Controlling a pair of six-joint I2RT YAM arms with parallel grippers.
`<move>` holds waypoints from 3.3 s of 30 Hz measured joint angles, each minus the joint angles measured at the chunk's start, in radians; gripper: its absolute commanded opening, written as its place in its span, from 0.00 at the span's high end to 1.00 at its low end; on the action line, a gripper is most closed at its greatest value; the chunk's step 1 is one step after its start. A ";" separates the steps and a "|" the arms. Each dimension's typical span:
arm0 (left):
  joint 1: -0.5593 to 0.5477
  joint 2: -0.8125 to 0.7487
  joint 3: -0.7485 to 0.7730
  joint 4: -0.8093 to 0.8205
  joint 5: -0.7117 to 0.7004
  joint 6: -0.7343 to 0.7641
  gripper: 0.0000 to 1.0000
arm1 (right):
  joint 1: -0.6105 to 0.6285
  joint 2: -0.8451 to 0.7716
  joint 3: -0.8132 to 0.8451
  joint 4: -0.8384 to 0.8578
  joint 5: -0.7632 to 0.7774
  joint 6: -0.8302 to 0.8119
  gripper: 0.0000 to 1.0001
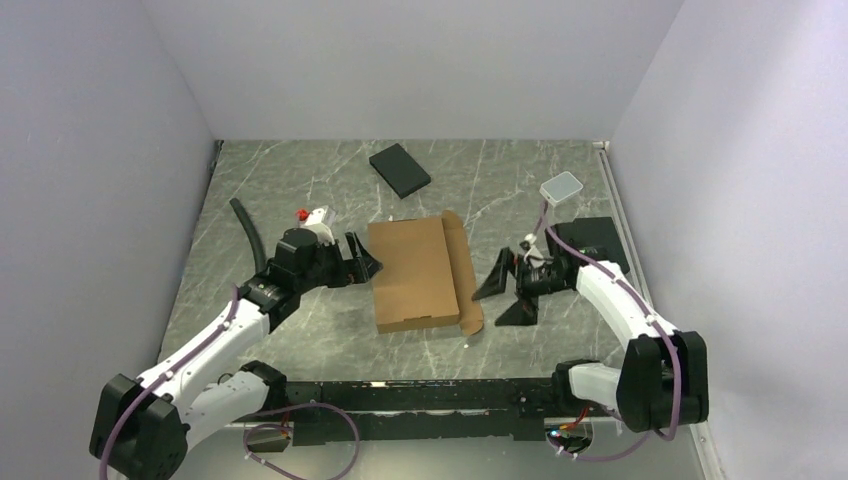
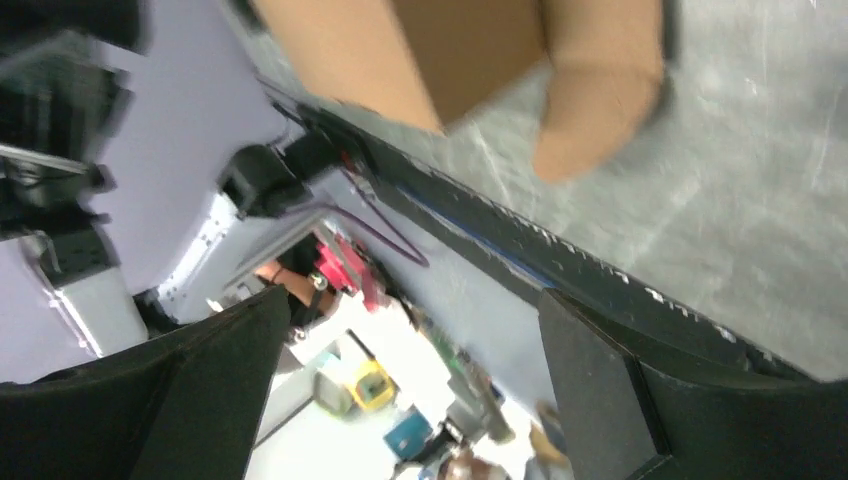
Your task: Fold the paper box
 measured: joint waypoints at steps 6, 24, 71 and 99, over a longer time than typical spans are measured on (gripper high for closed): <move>0.001 0.075 0.000 -0.021 0.023 -0.027 0.03 | 0.093 -0.080 -0.172 -0.069 0.027 -1.357 0.15; 0.001 0.110 -0.012 0.014 0.060 -0.054 0.03 | 0.135 -0.047 -0.057 -0.068 -0.047 -2.022 0.09; 0.003 0.297 -0.116 0.272 0.187 -0.185 0.15 | 0.415 0.003 -0.250 0.290 0.230 -1.938 0.62; 0.008 0.385 -0.114 0.298 0.222 -0.183 0.30 | 0.427 0.034 -0.186 0.301 0.205 -1.688 1.00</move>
